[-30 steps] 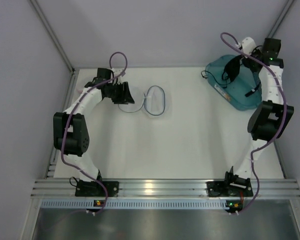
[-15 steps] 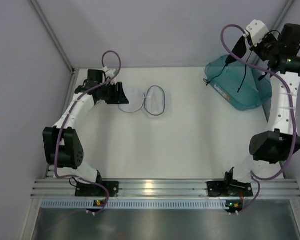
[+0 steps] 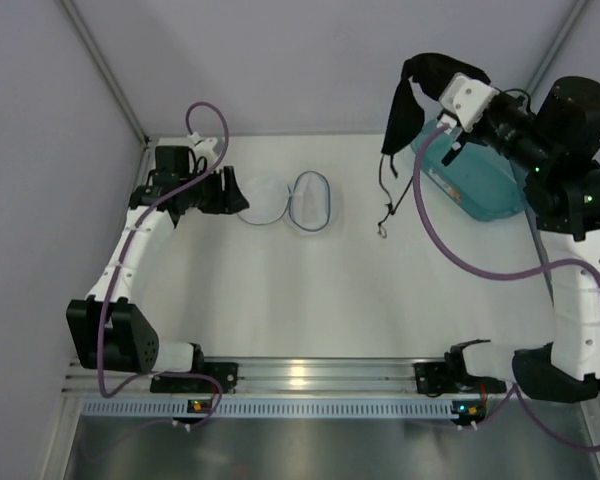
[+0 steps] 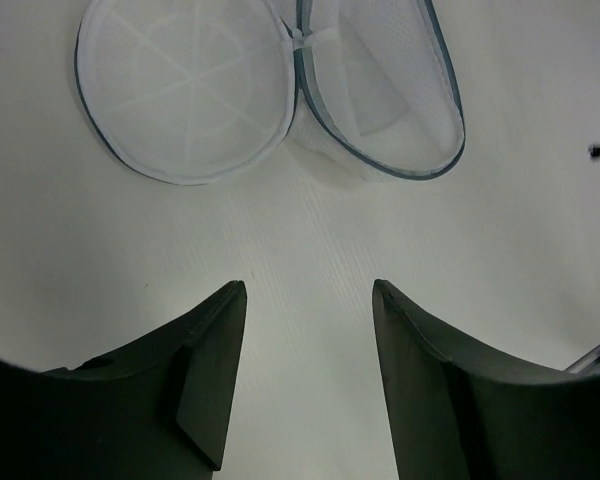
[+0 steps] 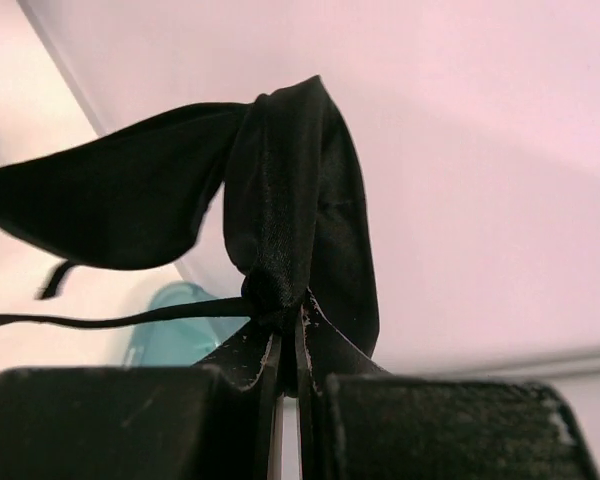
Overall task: Place the bra in the laundry bag and zip it closed
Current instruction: Pick up the bra from the bin, then place the bra at the center of the board.
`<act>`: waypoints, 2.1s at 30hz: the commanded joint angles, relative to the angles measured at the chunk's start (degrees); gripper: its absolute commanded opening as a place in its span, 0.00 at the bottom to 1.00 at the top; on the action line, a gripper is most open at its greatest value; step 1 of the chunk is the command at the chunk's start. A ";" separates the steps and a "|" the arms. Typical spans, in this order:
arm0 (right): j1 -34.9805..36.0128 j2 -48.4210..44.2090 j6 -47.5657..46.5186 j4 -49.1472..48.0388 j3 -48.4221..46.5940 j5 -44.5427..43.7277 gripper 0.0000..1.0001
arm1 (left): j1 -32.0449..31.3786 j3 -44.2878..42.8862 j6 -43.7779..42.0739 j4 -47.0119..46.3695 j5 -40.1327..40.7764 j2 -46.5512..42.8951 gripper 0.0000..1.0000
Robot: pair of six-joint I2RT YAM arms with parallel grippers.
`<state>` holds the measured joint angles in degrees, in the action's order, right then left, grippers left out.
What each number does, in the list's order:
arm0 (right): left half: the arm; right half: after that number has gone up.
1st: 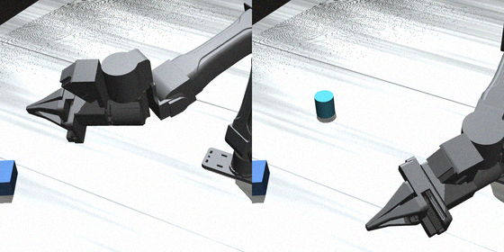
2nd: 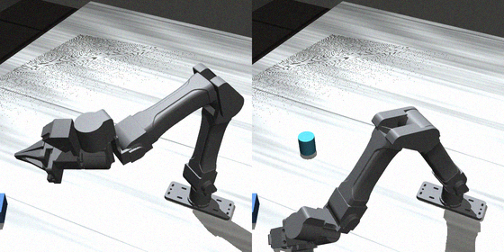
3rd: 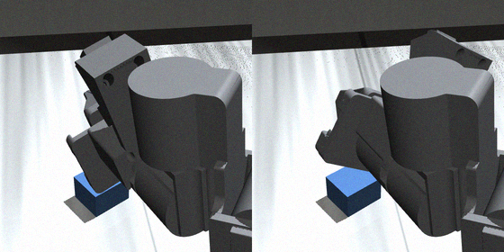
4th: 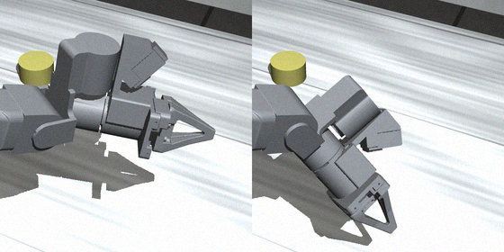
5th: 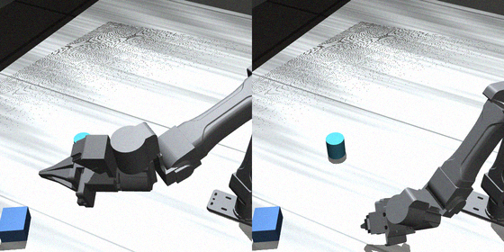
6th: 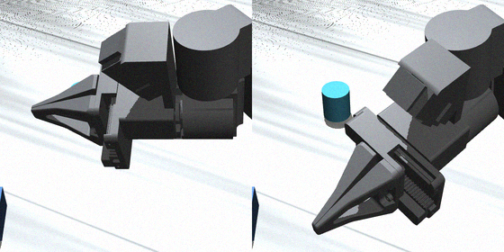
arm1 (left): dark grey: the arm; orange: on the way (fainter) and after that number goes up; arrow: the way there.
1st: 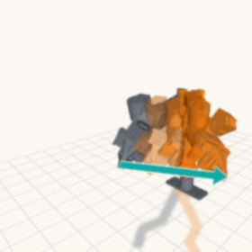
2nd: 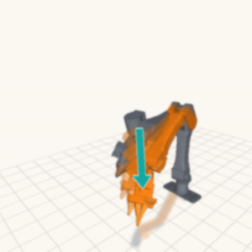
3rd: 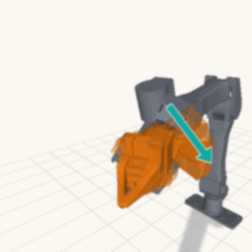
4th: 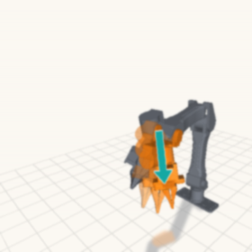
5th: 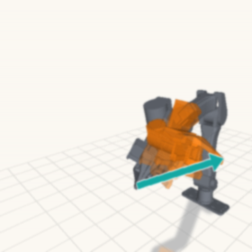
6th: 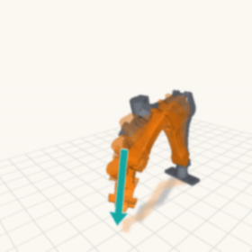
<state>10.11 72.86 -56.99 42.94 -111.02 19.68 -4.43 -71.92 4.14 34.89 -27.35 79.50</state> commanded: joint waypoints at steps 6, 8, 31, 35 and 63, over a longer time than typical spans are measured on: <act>17.56 -6.15 1.79 5.57 4.14 -3.07 0.00 | 3.10 4.07 1.22 1.23 0.28 -6.90 0.62; 23.36 -6.24 3.37 6.71 5.37 -5.52 0.00 | 3.55 5.21 1.66 1.23 0.72 -8.13 0.62; 44.56 -18.44 -7.77 -20.16 67.93 -27.68 0.00 | 12.51 9.42 1.57 1.84 -9.81 -8.75 0.64; 44.30 -19.60 -13.84 -27.11 76.56 -27.68 0.00 | 12.51 10.57 1.83 1.84 -12.63 -7.79 0.64; 10.91 -16.96 -14.04 -19.39 70.77 -17.14 0.99 | -1.99 15.23 -15.04 6.41 3.01 -0.41 0.56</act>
<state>24.38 56.55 -74.32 19.88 -38.00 -2.07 -5.26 -54.24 -8.80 40.75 -26.81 77.28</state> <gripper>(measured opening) 0.993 0.567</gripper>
